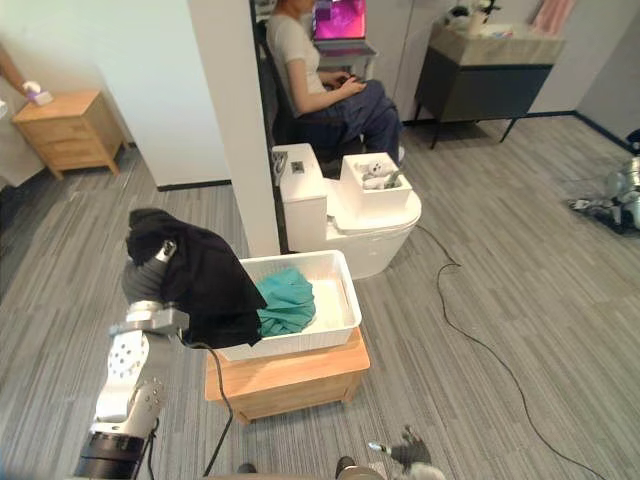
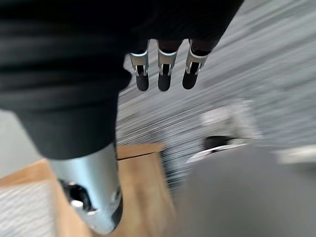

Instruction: Tidy the bed and pick cloth on bed and put in laundry

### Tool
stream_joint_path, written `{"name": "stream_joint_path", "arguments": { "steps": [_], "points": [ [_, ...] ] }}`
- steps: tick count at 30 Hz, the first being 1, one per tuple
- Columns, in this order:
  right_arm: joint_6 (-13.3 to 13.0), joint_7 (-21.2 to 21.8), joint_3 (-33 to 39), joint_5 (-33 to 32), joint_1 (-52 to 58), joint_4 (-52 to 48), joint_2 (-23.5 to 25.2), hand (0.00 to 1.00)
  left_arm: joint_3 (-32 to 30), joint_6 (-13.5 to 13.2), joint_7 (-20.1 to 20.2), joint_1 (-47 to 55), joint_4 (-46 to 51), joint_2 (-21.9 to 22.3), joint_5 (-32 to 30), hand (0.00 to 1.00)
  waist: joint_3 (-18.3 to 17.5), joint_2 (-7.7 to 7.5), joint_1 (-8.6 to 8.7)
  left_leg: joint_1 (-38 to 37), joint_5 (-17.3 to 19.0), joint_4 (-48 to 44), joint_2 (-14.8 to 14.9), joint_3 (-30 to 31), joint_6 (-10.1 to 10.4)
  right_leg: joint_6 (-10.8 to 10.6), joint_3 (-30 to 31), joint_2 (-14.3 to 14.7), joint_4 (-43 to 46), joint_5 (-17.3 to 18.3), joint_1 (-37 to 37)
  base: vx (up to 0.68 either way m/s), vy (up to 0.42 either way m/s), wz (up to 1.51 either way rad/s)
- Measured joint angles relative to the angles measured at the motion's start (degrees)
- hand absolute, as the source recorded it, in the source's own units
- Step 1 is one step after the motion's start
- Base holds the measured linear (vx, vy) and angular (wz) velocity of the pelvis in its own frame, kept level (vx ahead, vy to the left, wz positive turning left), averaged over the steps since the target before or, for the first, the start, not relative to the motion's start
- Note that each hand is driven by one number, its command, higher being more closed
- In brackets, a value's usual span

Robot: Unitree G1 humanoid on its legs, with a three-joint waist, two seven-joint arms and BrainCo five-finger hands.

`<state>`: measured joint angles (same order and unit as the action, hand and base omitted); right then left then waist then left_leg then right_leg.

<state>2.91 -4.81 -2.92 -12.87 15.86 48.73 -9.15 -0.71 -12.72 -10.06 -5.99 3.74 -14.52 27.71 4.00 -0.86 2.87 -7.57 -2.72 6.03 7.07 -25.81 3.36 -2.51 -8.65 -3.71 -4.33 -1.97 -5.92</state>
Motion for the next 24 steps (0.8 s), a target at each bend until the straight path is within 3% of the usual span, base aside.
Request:
{"name": "stream_joint_path", "arguments": {
  "steps": [3, 10, 13, 20, 24],
  "points": [
    [-0.25, 3.77, 4.3, -0.25, 2.8, 2.42, 1.8, 0.0, -1.43, 2.42, -0.28, -3.57, 0.01, -0.66, -0.2, 1.0, -1.04, -0.38, 0.9, -2.06, 1.3, 0.0, -0.03, -3.32, 0.04, -0.09, 2.26, -0.18, 0.09, -0.23, -0.69, 0.05, 0.042, -0.41],
    [-5.87, 10.15, 10.76, 3.88, 9.02, 5.19, 4.33, 0.0, -3.39, 8.06, -0.12, -9.82, -1.23, -0.75, -1.54, 1.0, -2.83, -1.24, 3.02, -4.0, 3.08, 0.0, -0.04, -8.32, 0.51, -0.15, 5.76, -0.21, 0.28, -0.3, -0.4, 0.04, 0.03, -0.27],
    [-7.07, 11.61, 11.18, 5.34, 10.07, 5.16, 4.55, 0.0, -3.67, 10.5, 1.46, -10.94, -5.2, -0.77, -2.88, 1.0, -2.86, -1.18, 3.86, -4.32, 3.54, 0.0, -0.04, -9.36, 0.75, -0.15, 6.48, -0.12, 0.3, -0.3, -0.16, 0.02, 0.001, -0.18],
    [-6.78, 11.25, 9.79, 4.97, 8.25, 3.08, 4.36, 0.0, 2.28, 16.32, 5.21, -10.94, -21.05, -0.75, -9.3, 1.0, -2.89, -0.43, 4.15, 1.13, 3.42, -0.04, -0.04, -11.47, 0.98, -0.14, 9.21, 0.24, 2.25, -0.3, 7.41, 0.0, -0.015, -0.17],
    [-6.05, 11.12, 8.0, 2.41, 3.56, 1.38, 3.97, 0.0, 5.27, 17.32, 4.96, -11.07, -31.95, -0.04, -15.32, 1.0, 2.12, -0.29, 5.59, 5.29, 1.49, -0.14, -0.1, -11.47, 0.32, 0.03, 9.74, 0.4, 3.49, -0.41, 12.1, -0.01, -0.024, -0.03]
  ]
}}
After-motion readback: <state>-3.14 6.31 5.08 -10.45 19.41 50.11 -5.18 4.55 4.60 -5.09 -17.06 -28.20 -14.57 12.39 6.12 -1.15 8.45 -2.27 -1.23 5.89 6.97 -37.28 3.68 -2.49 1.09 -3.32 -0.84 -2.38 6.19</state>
